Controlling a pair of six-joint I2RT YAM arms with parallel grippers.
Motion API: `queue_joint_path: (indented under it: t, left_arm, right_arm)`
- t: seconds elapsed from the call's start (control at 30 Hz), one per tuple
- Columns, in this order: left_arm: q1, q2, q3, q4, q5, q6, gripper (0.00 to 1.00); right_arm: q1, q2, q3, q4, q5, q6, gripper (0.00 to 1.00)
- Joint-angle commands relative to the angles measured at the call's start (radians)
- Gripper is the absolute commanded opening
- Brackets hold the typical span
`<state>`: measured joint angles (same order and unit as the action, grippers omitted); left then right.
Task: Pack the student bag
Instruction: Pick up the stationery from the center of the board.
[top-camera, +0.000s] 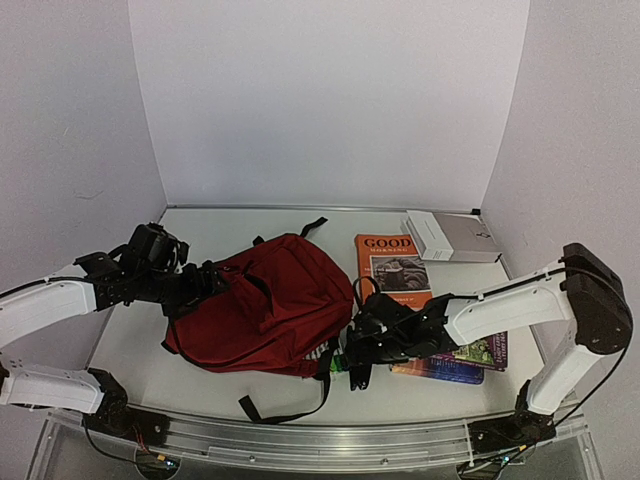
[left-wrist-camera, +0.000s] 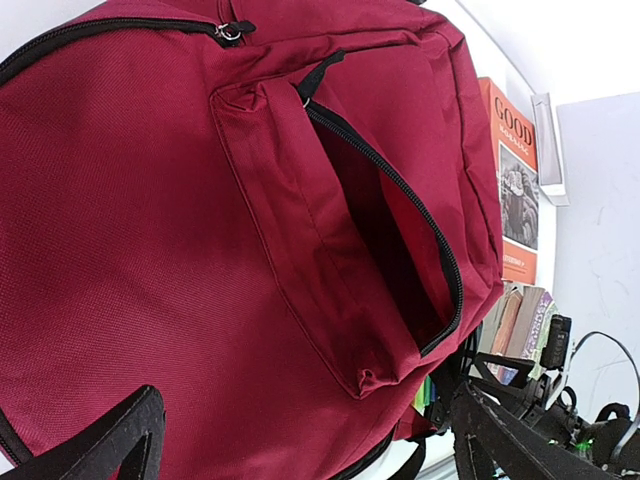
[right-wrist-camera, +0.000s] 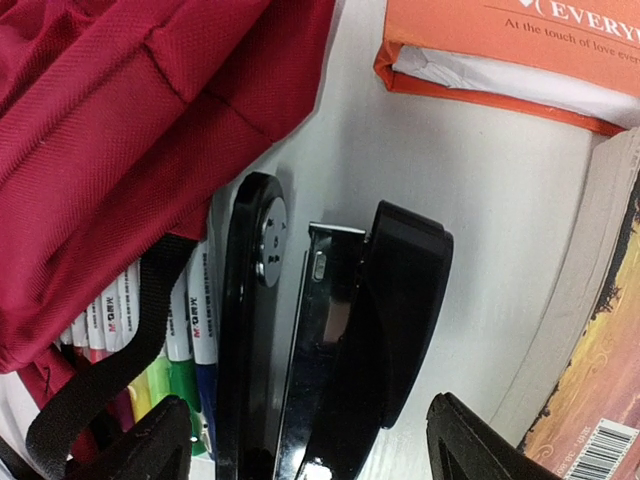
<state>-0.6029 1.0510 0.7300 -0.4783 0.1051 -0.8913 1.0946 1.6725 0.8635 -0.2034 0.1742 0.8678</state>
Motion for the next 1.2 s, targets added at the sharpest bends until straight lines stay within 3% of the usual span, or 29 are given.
queue_joint_path:
  t: [0.0,0.3,0.67,0.9,1.17]
  left_arm:
    - [0.005,0.014,0.000,0.032,0.008,-0.005,1.00]
    - [0.006,0.023,-0.001,0.036,0.013,-0.001,1.00]
    - [0.005,0.023,0.003,0.032,0.035,0.018,1.00]
    - [0.005,0.047,0.027,0.066,0.113,0.100,1.00]
    - [0.000,0.089,0.083,0.089,0.190,0.171,1.00]
  right_arm:
    - [0.004,0.051,0.029,-0.002,0.047,-0.002,0.79]
    - [0.008,0.092,0.055,-0.001,0.076,0.005,0.77]
    - [0.008,0.127,0.054,0.015,0.126,0.032,0.57]
    - [0.006,0.034,0.022,0.015,0.177,0.030,0.33]
    - [-0.004,-0.086,-0.018,0.015,0.189,0.011,0.31]
